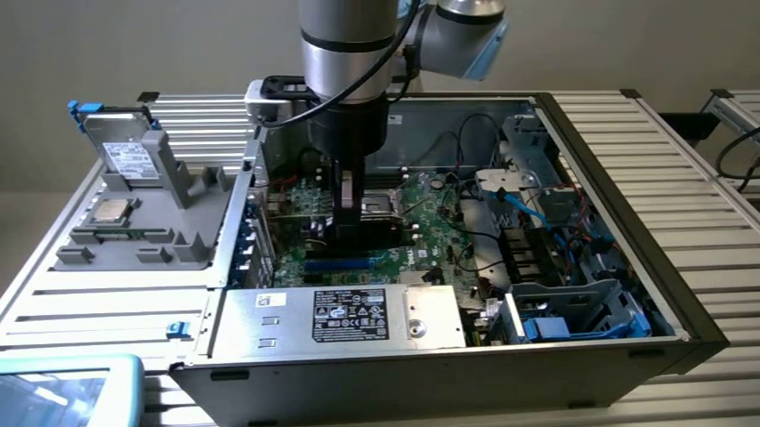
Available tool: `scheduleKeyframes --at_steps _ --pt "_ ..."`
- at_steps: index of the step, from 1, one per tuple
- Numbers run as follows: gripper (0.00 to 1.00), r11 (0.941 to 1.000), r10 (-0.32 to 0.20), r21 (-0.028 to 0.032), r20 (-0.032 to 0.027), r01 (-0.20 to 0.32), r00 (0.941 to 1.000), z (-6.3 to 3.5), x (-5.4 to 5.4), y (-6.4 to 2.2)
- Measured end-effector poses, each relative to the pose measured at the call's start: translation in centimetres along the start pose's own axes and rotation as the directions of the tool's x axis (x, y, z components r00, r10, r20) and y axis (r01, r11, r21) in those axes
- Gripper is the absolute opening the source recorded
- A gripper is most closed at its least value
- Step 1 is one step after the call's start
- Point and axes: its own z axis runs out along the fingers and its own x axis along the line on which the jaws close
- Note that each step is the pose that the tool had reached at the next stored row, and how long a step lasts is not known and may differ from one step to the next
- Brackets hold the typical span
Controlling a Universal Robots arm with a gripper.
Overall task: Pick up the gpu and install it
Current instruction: 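Insert the gpu into the slot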
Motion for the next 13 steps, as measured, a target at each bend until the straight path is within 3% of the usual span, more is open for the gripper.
scheduleKeyframes --at_steps 3,13 --pt "0.28 1.0 0.0 -0.0001 -0.0022 0.0 1.0 1.38 -0.1 0.41" --pt "0.28 0.9999 0.012 -0.0015 -0.0019 -0.012 0.9999 2.06 -0.6 -0.02"
